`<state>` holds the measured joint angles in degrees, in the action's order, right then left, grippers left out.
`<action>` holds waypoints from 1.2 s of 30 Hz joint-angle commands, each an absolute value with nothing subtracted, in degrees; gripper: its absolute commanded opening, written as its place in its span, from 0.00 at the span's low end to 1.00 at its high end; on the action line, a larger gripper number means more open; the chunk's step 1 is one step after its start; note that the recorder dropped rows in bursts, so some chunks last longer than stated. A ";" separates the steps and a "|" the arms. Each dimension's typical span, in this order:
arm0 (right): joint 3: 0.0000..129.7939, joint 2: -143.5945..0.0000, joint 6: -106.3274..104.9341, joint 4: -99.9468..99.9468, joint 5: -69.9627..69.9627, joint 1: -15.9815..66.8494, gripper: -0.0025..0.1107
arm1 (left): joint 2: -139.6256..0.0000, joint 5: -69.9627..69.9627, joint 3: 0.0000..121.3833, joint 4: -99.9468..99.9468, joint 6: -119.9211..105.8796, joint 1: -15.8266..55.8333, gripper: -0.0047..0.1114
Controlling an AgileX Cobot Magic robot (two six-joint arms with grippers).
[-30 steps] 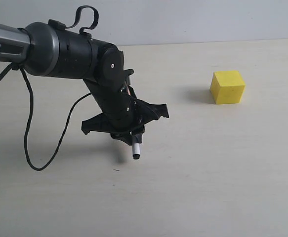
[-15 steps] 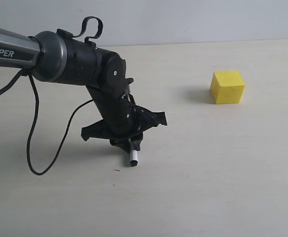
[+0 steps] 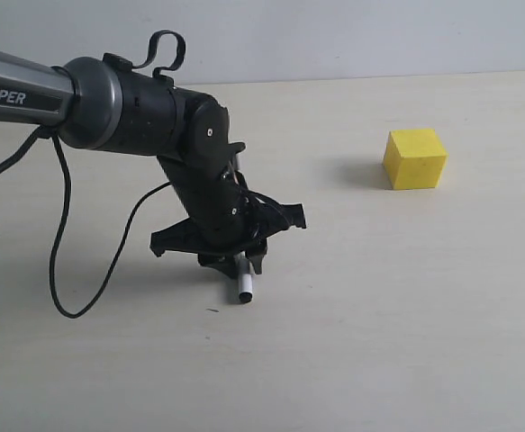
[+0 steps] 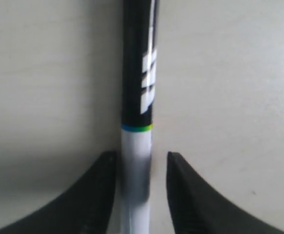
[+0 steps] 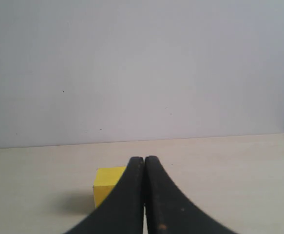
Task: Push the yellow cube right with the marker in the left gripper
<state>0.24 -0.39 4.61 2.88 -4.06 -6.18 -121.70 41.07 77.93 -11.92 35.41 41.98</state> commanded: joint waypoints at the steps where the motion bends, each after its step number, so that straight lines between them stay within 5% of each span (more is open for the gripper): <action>1: 0.00 0.00 4.55 2.94 -3.78 -6.61 0.02 | -121.95 40.13 78.16 -12.82 34.52 41.80 0.49; 14: 0.00 0.00 4.55 2.94 -3.78 -6.61 0.02 | -119.31 46.35 81.20 -12.87 32.08 38.73 0.44; 16: 0.00 0.00 4.55 2.94 -3.78 -6.61 0.02 | -117.60 51.51 83.58 -12.73 30.93 37.64 0.36; 20: 0.00 0.00 4.55 2.94 -3.78 -6.61 0.02 | -112.05 53.99 85.49 -6.13 29.09 37.18 0.05; 25: 0.00 0.00 4.55 2.94 -3.78 -6.61 0.02 | -102.89 39.93 79.64 2.89 32.50 40.10 0.04; 36: 0.00 0.00 4.55 2.94 -3.78 -6.61 0.02 | -77.45 -0.43 43.95 30.72 55.02 51.38 0.04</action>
